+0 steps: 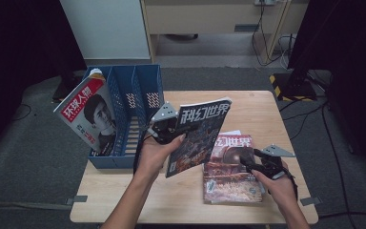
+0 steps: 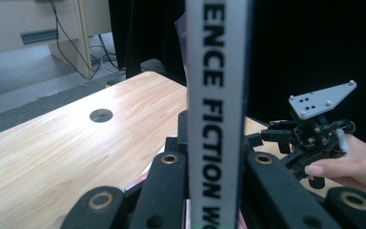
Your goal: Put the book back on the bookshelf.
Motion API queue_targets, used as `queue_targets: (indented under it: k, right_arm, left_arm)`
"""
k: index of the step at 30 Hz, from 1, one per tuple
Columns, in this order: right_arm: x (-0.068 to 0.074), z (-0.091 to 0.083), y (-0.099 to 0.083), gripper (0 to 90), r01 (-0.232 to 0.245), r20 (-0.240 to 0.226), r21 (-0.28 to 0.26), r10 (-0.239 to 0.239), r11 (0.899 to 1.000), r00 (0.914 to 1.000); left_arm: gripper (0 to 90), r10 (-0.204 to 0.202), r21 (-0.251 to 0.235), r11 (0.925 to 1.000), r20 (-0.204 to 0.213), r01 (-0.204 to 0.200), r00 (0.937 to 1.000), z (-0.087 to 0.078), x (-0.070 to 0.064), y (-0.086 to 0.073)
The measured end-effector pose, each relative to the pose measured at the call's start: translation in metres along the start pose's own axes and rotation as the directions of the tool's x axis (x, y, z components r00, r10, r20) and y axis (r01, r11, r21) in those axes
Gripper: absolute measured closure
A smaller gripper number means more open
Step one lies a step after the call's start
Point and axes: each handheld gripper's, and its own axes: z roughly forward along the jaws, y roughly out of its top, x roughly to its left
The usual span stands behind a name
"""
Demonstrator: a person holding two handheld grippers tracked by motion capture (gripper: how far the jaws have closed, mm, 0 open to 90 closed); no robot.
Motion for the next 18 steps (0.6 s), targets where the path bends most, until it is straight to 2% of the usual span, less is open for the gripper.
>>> queue_targets:
  k: [6,18]
  right_arm:
    - [-0.001,0.000,0.000,29.1,0.001,0.003,0.006,-0.001,1.000,1.0000]
    - [-0.002,0.000,-0.002,29.1,0.002,0.015,0.016,-0.002,1.000,0.9999]
  left_arm:
    - [82.5,0.001,-0.009,1.0000,-0.008,-0.001,1.0000,-0.006,0.000,0.004]
    - [82.4,0.001,-0.075,0.9972,-0.037,-0.004,0.9993,-0.036,0.000,0.019]
